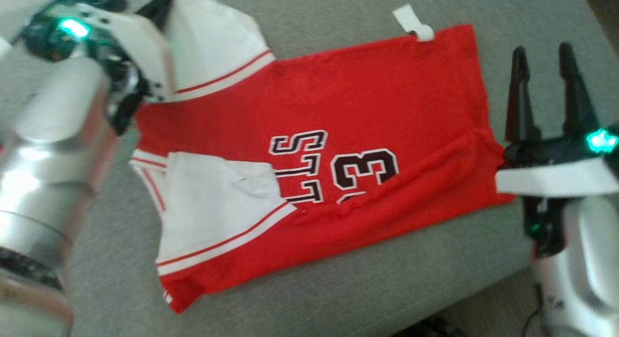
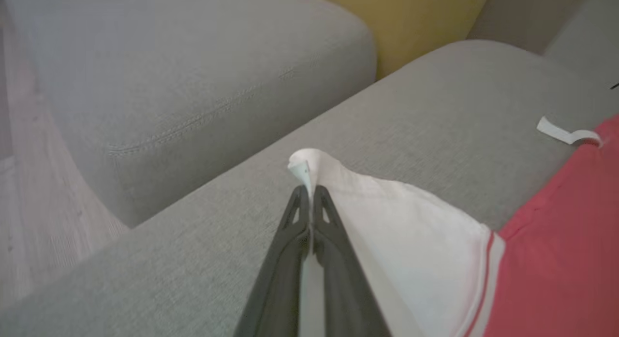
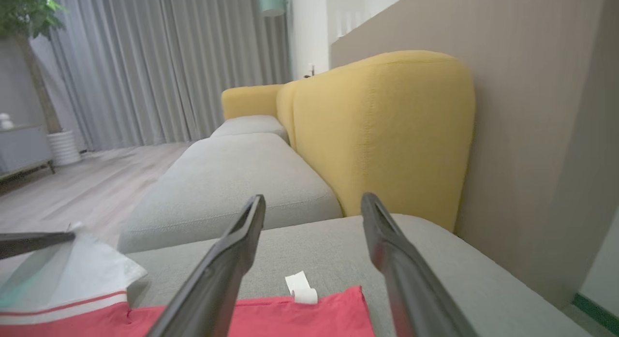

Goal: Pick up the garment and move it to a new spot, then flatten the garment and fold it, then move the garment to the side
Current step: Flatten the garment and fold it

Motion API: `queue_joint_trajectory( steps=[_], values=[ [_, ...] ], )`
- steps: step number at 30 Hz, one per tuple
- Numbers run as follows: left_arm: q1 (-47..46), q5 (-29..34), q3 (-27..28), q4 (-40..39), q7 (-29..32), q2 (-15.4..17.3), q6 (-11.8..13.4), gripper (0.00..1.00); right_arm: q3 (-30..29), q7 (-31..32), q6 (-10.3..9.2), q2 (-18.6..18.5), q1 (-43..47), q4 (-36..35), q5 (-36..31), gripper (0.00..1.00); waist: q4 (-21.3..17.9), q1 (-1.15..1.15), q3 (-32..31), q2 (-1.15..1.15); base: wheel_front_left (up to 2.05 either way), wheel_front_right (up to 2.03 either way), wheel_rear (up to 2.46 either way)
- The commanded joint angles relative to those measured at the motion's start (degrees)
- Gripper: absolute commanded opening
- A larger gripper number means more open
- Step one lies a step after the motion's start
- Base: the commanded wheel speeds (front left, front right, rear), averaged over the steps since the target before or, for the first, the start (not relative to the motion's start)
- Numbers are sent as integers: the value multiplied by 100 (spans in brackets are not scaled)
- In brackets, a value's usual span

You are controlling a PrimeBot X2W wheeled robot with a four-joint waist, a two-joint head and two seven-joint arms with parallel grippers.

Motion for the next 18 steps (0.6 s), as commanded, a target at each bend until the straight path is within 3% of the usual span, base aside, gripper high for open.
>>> queue_joint_trajectory(
  steps=[1,10,18],
  values=[
    [-223,72,91,-274,-311,37,10,0,50,223,-4,-287,-307,-115,-65,100,317,0,-209,0,0,0,0],
    [316,163,-61,-1101,-1120,-272,131,0,0,1645,-4,-1209,-933,797,129,100,1098,0,-511,0,0,0,0],
    [866,67,-204,-2252,-1085,-311,262,0,-131,2634,-4,-1667,-1415,2046,213,100,1595,0,-529,0,0,0,0]
  ],
)
